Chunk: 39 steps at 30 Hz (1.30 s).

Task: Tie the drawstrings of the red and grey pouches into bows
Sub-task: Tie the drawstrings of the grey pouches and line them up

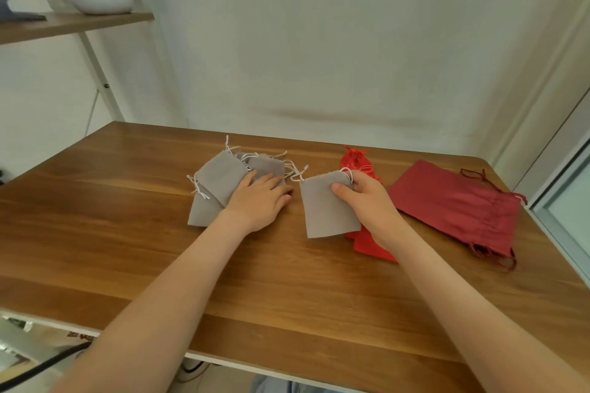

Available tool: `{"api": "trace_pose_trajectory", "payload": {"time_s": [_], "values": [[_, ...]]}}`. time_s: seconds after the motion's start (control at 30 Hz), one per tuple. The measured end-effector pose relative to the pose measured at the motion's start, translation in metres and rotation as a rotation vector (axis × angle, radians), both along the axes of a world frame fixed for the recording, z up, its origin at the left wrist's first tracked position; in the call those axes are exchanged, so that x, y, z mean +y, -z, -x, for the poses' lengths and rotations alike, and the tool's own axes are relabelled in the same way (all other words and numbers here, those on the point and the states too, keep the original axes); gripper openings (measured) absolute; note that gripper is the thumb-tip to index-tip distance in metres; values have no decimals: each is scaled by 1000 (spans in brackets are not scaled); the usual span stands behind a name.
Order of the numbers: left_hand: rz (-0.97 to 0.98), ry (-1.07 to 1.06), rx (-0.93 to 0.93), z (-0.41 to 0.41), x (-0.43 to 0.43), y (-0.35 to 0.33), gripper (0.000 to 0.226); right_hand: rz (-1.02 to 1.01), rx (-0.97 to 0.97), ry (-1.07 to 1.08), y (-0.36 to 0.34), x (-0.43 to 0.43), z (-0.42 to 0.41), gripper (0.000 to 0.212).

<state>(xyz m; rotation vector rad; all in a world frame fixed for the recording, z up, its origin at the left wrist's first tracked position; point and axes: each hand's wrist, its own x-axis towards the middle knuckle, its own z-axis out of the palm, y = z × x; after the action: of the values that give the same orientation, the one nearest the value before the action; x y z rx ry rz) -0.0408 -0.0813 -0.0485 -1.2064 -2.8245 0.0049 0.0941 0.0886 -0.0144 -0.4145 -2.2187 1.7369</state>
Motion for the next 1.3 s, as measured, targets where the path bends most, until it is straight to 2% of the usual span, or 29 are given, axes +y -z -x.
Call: {"api": "trace_pose_trajectory", "payload": {"time_s": [0.17, 0.3, 0.37, 0.43, 0.5, 0.6, 0.63, 0.7, 0.87, 1.03, 1.1, 1.23, 1.3], "values": [[-40, -46, -146, 16, -33, -13, 42, -33, 1, -23, 2, -8, 8, 13], [-98, -79, -136, 23, -45, -17, 37, -79, 21, -29, 3, -13, 11, 12], [-291, -64, -123, 16, -35, -21, 38, -58, 29, -38, 3, -14, 11, 14], [-599, -57, -192, -4, -18, -29, 37, -39, 39, -43, 3, -13, 10, 16], [-840, -59, -364, -25, 2, -36, 30, -15, 61, -45, 2, -10, 8, 18], [-1007, -116, -781, -50, 27, -26, 27, -69, 60, -54, 2, -2, 3, 17], [-1029, -144, -871, -54, 31, -20, 25, -92, 53, -54, 4, -1, 1, 16], [-1008, -156, -893, -59, 37, -10, 24, -83, 36, -34, 12, 2, -2, 12], [-1064, -188, -792, -55, 37, -1, 62, -50, 59, 40, 30, 0, -3, 23], [-1079, -238, -675, -58, 39, -5, 54, -130, 161, 81, 25, -2, -3, 20], [-1114, -272, -722, -56, 38, -3, 52, -184, 186, 89, 22, 0, -3, 17], [-1264, -398, -997, -47, 35, -9, 44, -241, 171, 96, 21, 6, -2, 21], [-1284, -427, -1051, -45, 34, -10, 41, -291, 164, 104, 21, 6, -3, 19]]}}
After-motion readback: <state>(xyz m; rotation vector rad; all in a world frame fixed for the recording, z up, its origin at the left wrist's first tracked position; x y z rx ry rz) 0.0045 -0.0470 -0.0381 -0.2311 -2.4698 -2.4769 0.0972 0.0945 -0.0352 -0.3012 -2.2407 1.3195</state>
